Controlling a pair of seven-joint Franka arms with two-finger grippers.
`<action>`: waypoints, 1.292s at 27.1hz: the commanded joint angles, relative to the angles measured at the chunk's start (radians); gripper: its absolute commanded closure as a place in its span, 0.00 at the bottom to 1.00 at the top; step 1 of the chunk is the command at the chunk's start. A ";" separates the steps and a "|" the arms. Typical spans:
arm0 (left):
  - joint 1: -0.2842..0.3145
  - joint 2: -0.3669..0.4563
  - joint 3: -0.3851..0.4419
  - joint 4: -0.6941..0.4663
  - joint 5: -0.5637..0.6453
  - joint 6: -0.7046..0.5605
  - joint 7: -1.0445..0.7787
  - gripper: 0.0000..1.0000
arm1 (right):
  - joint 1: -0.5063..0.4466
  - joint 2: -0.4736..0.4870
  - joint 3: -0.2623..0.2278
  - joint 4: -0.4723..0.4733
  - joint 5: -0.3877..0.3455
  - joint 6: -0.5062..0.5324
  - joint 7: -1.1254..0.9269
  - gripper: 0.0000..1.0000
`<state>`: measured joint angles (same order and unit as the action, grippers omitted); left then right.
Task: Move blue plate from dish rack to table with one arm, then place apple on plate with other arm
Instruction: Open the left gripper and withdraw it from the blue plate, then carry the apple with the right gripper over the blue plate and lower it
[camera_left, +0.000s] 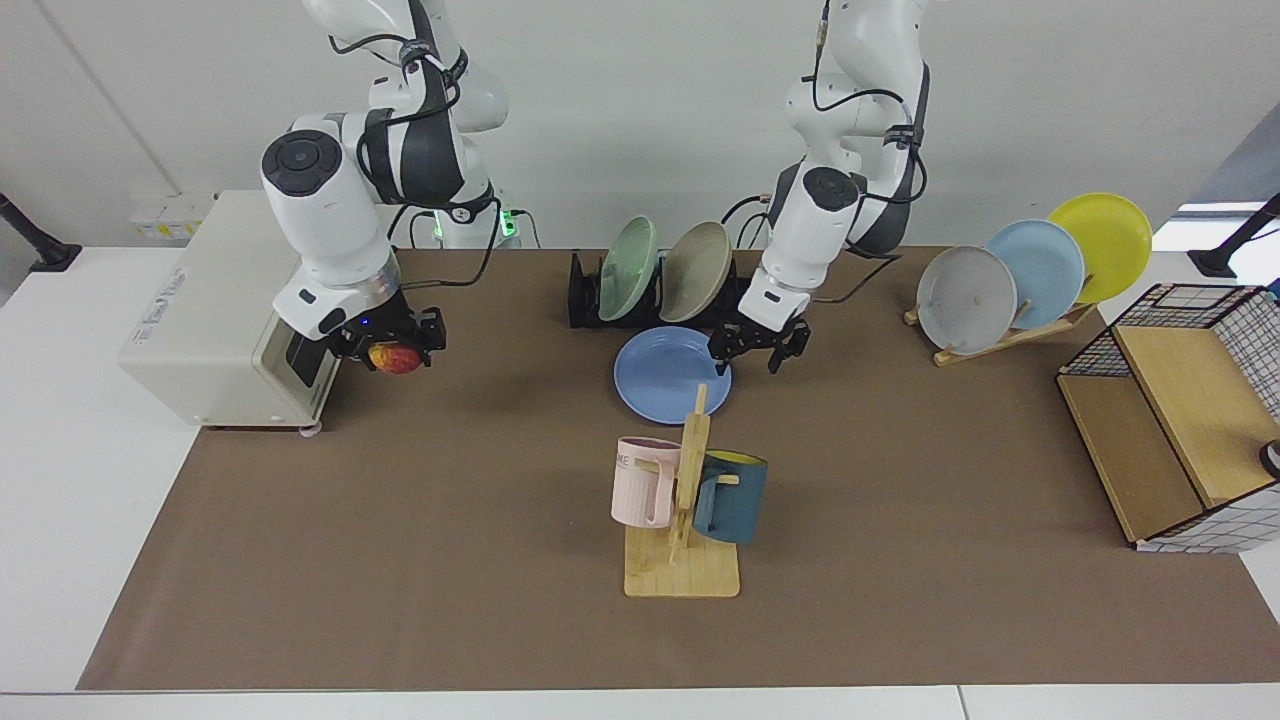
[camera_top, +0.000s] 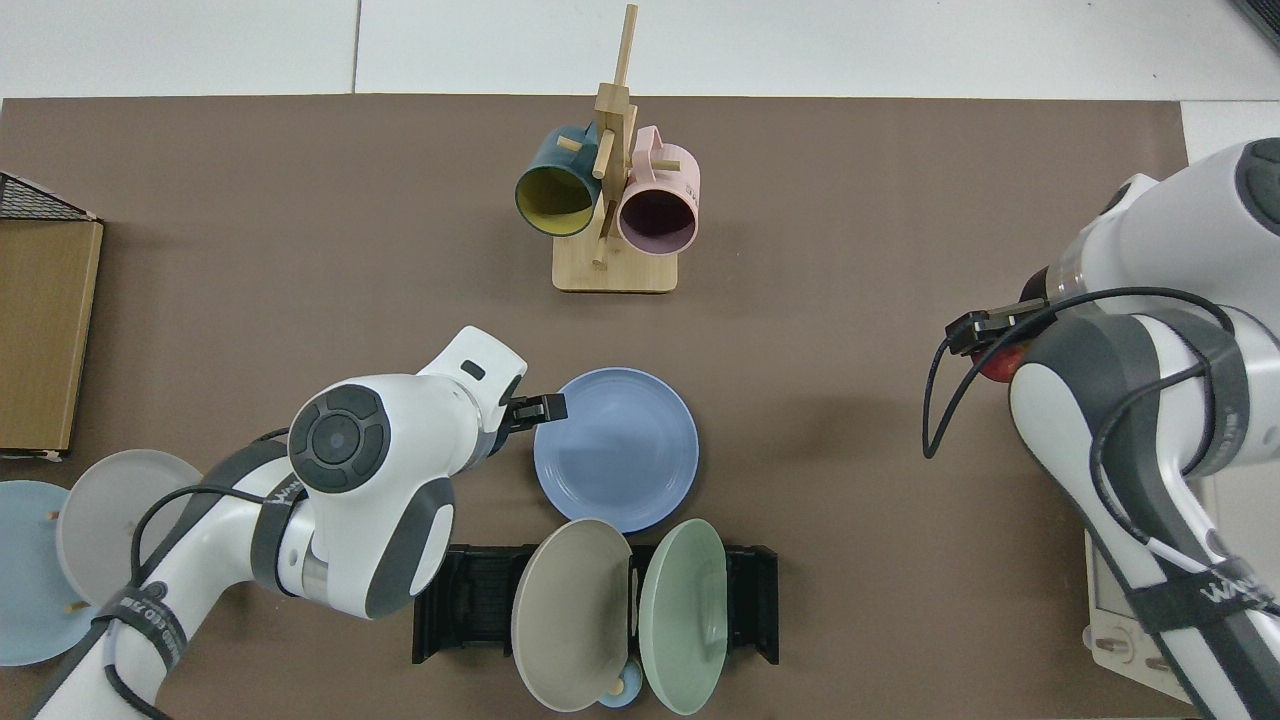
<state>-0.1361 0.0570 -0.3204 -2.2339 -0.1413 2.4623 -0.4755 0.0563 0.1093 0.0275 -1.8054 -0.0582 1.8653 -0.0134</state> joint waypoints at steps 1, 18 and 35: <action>0.026 -0.034 0.037 0.091 0.095 -0.176 -0.002 0.01 | 0.034 -0.017 0.002 -0.015 0.004 -0.003 0.038 1.00; 0.263 -0.128 0.063 0.437 0.137 -0.689 0.259 0.01 | 0.286 0.013 0.002 -0.008 0.026 0.049 0.397 1.00; 0.220 -0.146 0.245 0.481 0.135 -0.738 0.413 0.01 | 0.576 0.191 0.000 0.011 0.051 0.233 0.839 1.00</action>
<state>0.1097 -0.0963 -0.0870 -1.7720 -0.0192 1.7530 -0.0696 0.5936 0.2373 0.0347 -1.8080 -0.0078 2.0233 0.7379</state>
